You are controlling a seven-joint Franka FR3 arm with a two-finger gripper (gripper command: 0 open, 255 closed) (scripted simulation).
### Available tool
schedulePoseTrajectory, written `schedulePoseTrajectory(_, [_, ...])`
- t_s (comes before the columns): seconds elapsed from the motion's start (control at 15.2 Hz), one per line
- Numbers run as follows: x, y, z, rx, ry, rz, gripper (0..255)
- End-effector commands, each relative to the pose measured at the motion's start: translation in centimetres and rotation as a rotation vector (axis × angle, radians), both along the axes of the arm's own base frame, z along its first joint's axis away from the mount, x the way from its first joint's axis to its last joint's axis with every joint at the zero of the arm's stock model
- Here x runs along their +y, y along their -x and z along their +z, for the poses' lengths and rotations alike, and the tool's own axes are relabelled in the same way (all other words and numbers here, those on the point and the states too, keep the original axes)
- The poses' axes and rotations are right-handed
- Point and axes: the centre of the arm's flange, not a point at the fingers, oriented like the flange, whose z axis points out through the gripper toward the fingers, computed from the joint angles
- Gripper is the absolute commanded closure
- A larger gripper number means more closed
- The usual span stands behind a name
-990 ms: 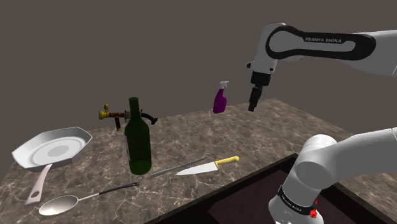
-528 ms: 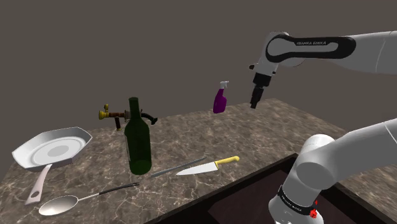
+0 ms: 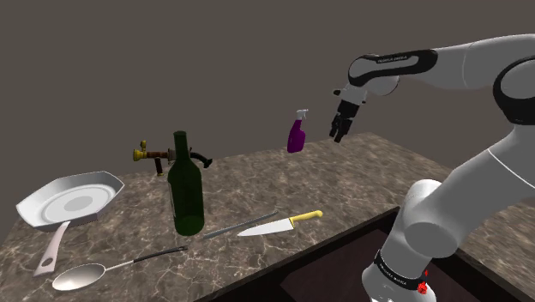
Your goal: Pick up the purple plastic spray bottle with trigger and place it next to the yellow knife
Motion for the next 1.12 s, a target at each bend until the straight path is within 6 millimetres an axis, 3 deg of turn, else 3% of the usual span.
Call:
schedulePoseTrajectory(0.0, [-2.1, -1.5, -0.7, -0.033, -0.013, 0.057, 0])
schedulePoseTrajectory(0.53, [-9.6, -9.1, -3.7, -0.154, -0.079, 0.262, 0])
schedulePoseTrajectory(1.06, [-15.1, -18.3, -6.2, -0.274, -0.145, 0.467, 0])
